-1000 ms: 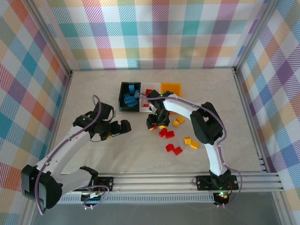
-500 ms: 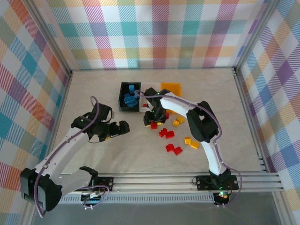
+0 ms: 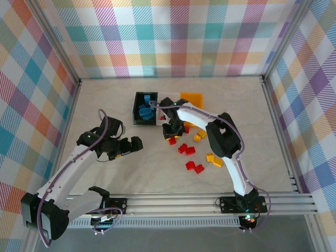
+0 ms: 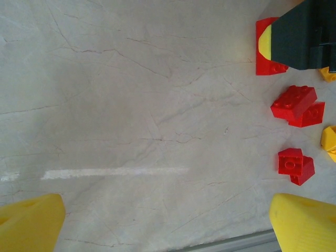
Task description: Sort the legos into containers by color
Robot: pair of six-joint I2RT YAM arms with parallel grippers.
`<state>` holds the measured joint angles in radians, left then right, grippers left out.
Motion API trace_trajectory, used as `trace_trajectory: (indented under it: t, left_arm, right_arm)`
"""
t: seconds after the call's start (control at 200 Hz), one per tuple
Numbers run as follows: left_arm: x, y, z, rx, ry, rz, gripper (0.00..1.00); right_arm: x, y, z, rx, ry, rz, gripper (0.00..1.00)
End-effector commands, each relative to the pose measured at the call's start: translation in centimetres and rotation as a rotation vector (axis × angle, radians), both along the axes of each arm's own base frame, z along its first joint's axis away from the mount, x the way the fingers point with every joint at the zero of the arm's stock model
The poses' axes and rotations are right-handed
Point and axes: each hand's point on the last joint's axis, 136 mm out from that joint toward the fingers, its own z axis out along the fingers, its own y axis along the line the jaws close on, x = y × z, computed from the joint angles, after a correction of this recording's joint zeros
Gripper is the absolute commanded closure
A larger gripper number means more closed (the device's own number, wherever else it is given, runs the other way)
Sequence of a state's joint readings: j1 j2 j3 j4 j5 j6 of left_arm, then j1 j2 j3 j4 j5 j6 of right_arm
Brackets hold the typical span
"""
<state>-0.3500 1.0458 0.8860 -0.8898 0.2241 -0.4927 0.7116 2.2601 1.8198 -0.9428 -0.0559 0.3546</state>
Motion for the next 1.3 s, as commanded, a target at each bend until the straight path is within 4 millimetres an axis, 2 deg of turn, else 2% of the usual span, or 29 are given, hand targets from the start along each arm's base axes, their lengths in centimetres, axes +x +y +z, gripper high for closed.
trace_trajectory:
  t: [0.0,0.13,0.25,0.35,0.45,0.64,0.695,0.755,0.86,0.935,1.04,1.115,1.19,1.25,1.265,1.295]
  left_arm:
    - [-0.5,0.3,-0.2,0.003,0.011,-0.006,0.00]
    - [-0.2,0.2,-0.1,0.000,0.002,-0.003,0.00]
    - [-0.1,0.2,-0.1,-0.002,-0.001,-0.001,0.00]
    - [0.0,0.1,-0.2,-0.009,-0.001,0.001,0.00]
    - [0.0,0.1,-0.1,-0.015,0.001,0.004,0.00]
    - [-0.3,0.3,0.1,-0.006,0.011,0.008,0.00]
    - [-0.5,0.4,0.2,0.000,0.016,0.010,0.00]
    - [-0.6,0.6,0.2,0.009,0.022,0.011,0.00]
    - [-0.7,0.8,0.2,0.022,0.032,0.011,0.00]
    - [-0.7,0.8,0.2,0.028,0.040,0.009,0.00]
    - [-0.3,0.7,0.1,0.030,0.043,0.004,0.00]
    - [0.2,0.3,0.1,0.017,0.035,-0.002,0.00]
    - [0.8,-0.3,0.1,-0.003,0.026,-0.010,0.00]
    - [1.4,-0.9,0.2,-0.018,0.015,-0.023,0.00]
    - [1.5,-1.0,0.2,-0.019,0.012,-0.025,0.00]
    - [1.7,-1.3,0.1,-0.023,0.008,-0.032,0.00]
  right_arm:
    - [-0.7,-0.8,1.2,-0.030,-0.006,0.021,0.64]
    - [-1.4,-0.2,4.1,0.028,-0.020,0.016,0.64]
    - [-1.6,0.4,7.9,0.104,-0.057,0.001,0.63]
    - [-0.7,0.8,10.1,0.130,-0.101,0.006,0.63]
    - [1.4,1.4,11.4,0.146,-0.137,0.007,0.62]
    - [7.3,2.7,12.2,0.185,-0.200,-0.014,0.62]
    - [8.8,2.8,11.6,0.190,-0.200,-0.030,0.62]
    - [10.2,2.6,10.8,0.190,-0.199,-0.054,0.57]
    - [11.9,2.4,10.0,0.212,-0.207,-0.088,0.43]
    - [12.7,2.2,10.2,0.233,-0.220,-0.105,0.43]
    - [12.7,2.1,11.6,0.251,-0.238,-0.105,0.43]
    - [11.7,1.5,12.8,0.241,-0.244,-0.102,0.43]
    - [10.1,0.4,14.3,0.207,-0.269,-0.105,0.41]
    - [8.3,-1.0,14.1,0.173,-0.267,-0.123,0.38]
    - [8.0,-1.3,14.7,0.178,-0.280,-0.130,0.37]
    - [6.8,-2.1,14.2,0.169,-0.267,-0.145,0.35]
